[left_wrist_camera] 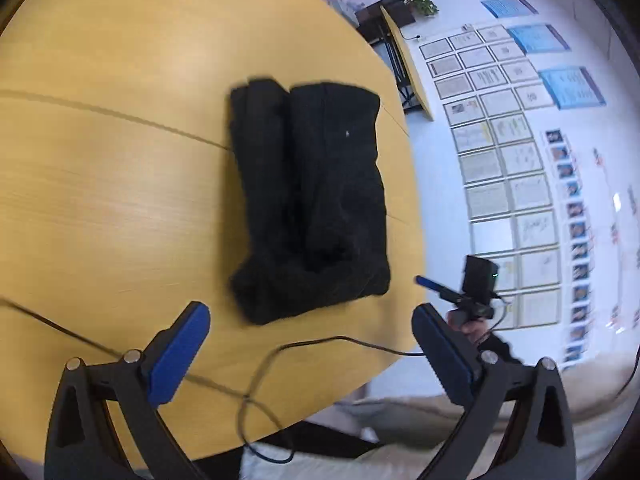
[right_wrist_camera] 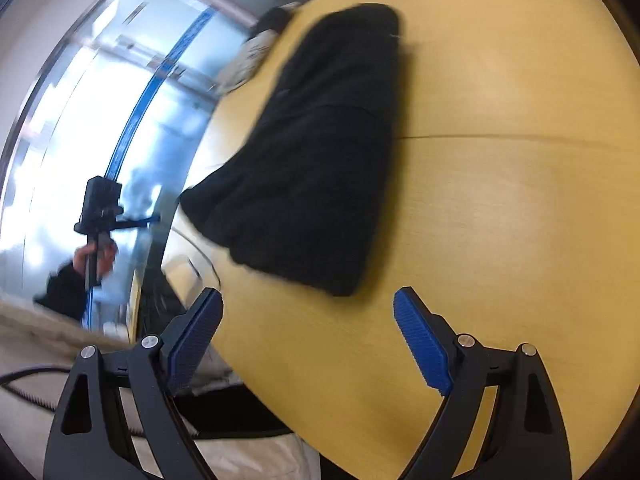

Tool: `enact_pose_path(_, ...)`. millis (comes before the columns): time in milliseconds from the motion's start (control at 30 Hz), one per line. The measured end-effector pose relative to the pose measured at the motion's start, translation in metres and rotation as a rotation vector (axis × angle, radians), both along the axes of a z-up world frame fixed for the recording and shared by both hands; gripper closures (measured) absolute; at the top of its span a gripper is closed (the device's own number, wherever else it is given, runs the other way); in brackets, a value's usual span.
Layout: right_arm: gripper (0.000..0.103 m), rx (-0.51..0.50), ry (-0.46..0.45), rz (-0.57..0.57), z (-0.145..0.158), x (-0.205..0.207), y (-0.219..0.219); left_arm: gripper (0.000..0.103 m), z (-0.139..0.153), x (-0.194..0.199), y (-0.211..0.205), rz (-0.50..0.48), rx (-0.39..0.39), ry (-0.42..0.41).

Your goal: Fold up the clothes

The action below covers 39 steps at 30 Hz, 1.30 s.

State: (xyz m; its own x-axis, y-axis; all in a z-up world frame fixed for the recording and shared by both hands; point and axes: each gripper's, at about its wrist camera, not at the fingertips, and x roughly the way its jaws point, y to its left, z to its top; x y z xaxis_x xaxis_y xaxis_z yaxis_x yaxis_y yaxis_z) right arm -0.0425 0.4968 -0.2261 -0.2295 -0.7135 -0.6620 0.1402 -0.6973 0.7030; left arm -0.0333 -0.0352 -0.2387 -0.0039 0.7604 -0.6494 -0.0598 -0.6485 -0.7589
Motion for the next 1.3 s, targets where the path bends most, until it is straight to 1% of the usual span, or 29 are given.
enact_pose_path(67,0.011,-0.057,-0.056,-0.074,-0.016,-0.023,0.021,0.0,-0.039,-0.02,0.032,-0.026,0.01,-0.055)
enact_pose_path(100,0.01,-0.078,-0.07,-0.104,-0.017,-0.036,0.044,0.0,-0.05,-0.029,0.041,-0.037,0.009,-0.077)
enact_pose_path(200,0.006,-0.15,-0.144,-0.127,-0.042,-0.07,0.033,0.0,-0.082,-0.045,0.063,-0.055,0.031,-0.126)
enact_pose_path(267,0.005,-0.153,-0.188,-0.117,-0.053,-0.09,0.022,0.0,-0.103,-0.054,0.075,-0.06,0.036,-0.138)
enact_pose_path(367,0.004,-0.156,-0.254,-0.1,-0.069,-0.12,0.006,0.0,-0.111,-0.054,0.077,-0.061,0.034,-0.153)
enact_pose_path(433,0.004,-0.132,-0.279,-0.075,-0.076,-0.137,-0.003,0.0,-0.114,-0.052,0.08,-0.053,0.061,-0.162)
enact_pose_path(500,0.002,-0.104,-0.295,-0.022,-0.084,-0.15,-0.017,0.0,-0.118,-0.051,0.092,-0.055,0.107,-0.174)
enact_pose_path(533,0.003,-0.087,-0.299,0.007,-0.086,-0.154,-0.026,0.0,-0.119,-0.05,0.098,-0.06,0.12,-0.181)
enact_pose_path(567,0.003,-0.058,-0.285,0.03,-0.083,-0.159,-0.037,0.0,-0.117,-0.048,0.107,-0.07,0.103,-0.165)
enact_pose_path(600,0.003,-0.029,-0.271,0.054,-0.081,-0.163,-0.048,0.0,-0.113,-0.047,0.115,-0.084,0.067,-0.139)
enact_pose_path(633,0.003,0.014,-0.253,0.055,-0.077,-0.163,-0.054,0.0,-0.109,-0.046,0.122,-0.099,0.035,-0.117)
enact_pose_path(667,0.007,0.059,-0.234,0.054,-0.072,-0.163,-0.059,0.0,-0.106,-0.044,0.127,-0.105,0.01,-0.095)
enact_pose_path(700,0.023,0.103,-0.216,0.054,-0.068,-0.162,-0.065,0.001,-0.105,-0.041,0.128,-0.096,0.004,-0.084)
enact_pose_path(733,0.028,0.11,-0.208,0.031,-0.065,-0.159,-0.064,0.004,-0.105,-0.039,0.127,-0.082,0.007,-0.08)
enact_pose_path(767,0.038,0.116,-0.2,0.008,-0.061,-0.155,-0.062,0.01,-0.106,-0.036,0.124,-0.065,0.003,-0.076)
enact_pose_path(800,0.045,0.122,-0.192,-0.016,-0.058,-0.152,-0.061,0.022,-0.105,-0.033,0.12,-0.053,0.003,-0.073)
enact_pose_path(833,0.047,0.143,-0.18,-0.02,-0.051,-0.148,-0.063,0.03,-0.104,-0.031,0.116,-0.043,0.011,-0.07)
enact_pose_path(867,0.05,0.17,-0.166,-0.012,-0.046,-0.145,-0.068,0.033,-0.1,-0.028,0.113,-0.038,0.014,-0.057)
enact_pose_path(933,0.052,0.224,-0.138,0.006,-0.035,-0.138,-0.077,0.04,-0.089,-0.019,0.107,-0.033,0.011,-0.031)
enact_pose_path(1000,0.055,0.249,-0.094,0.013,-0.023,-0.127,-0.086,0.042,-0.076,-0.01,0.1,-0.02,0.014,-0.011)
enact_pose_path(1100,0.056,0.243,-0.009,-0.011,0.001,-0.102,-0.096,0.043,-0.05,0.012,0.079,0.001,0.032,0.025)
enact_pose_path(1133,0.056,0.241,0.026,-0.021,0.013,-0.093,-0.101,0.043,-0.04,0.019,0.07,0.009,0.033,0.039)
enact_pose_path(1233,0.056,0.233,0.113,-0.026,0.044,-0.074,-0.125,0.043,0.005,0.037,0.034,0.054,0.006,0.12)
enact_pose_path(1267,0.056,0.228,0.143,-0.017,0.056,-0.071,-0.137,0.043,0.019,0.04,0.022,0.073,-0.003,0.15)
enact_pose_path(1300,0.056,0.215,0.156,-0.014,0.06,-0.082,-0.154,0.043,0.038,0.043,0.005,0.094,-0.013,0.182)
